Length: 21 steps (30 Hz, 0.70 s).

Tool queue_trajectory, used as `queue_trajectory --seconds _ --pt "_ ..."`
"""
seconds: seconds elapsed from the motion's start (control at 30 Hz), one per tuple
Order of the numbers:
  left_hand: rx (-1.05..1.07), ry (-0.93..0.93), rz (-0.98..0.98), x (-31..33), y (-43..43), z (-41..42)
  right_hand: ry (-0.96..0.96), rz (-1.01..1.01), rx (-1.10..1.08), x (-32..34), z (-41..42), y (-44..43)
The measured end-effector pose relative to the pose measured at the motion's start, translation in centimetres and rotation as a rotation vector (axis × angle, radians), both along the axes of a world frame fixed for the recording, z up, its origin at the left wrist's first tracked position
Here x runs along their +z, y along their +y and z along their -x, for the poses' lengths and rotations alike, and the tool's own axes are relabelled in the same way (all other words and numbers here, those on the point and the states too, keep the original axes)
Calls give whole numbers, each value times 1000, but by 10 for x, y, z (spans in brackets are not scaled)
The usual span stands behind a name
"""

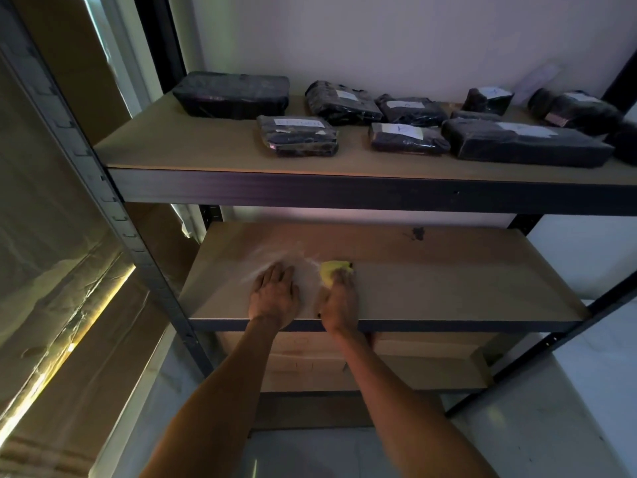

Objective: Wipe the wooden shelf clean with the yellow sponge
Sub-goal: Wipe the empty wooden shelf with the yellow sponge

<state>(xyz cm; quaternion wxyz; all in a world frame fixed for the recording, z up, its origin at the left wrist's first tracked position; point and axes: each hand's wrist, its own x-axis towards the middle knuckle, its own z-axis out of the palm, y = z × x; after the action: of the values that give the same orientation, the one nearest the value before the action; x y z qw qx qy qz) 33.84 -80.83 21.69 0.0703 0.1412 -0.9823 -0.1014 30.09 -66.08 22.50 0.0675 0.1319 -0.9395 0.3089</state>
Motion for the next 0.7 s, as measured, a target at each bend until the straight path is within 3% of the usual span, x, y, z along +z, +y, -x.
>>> queue_trajectory --seconds 0.13,0.23,0.33,0.47,0.57,0.7 --pt "-44 2 -20 1 -11 -3 -58 90 -55 16 6 4" --pt "-38 1 -6 1 -20 -8 -24 -31 -195 8 13 36" --pt "-21 4 0 0 -19 -8 -75 -87 -151 3 1 22" --pt "-27 16 -9 2 -18 -8 -63 33 24 6 -4 -27" --pt "-38 16 -14 3 -21 -10 -104 199 -38 17 8 -11" --pt "-24 0 4 1 -19 -8 -75 -34 -210 6 27 25"
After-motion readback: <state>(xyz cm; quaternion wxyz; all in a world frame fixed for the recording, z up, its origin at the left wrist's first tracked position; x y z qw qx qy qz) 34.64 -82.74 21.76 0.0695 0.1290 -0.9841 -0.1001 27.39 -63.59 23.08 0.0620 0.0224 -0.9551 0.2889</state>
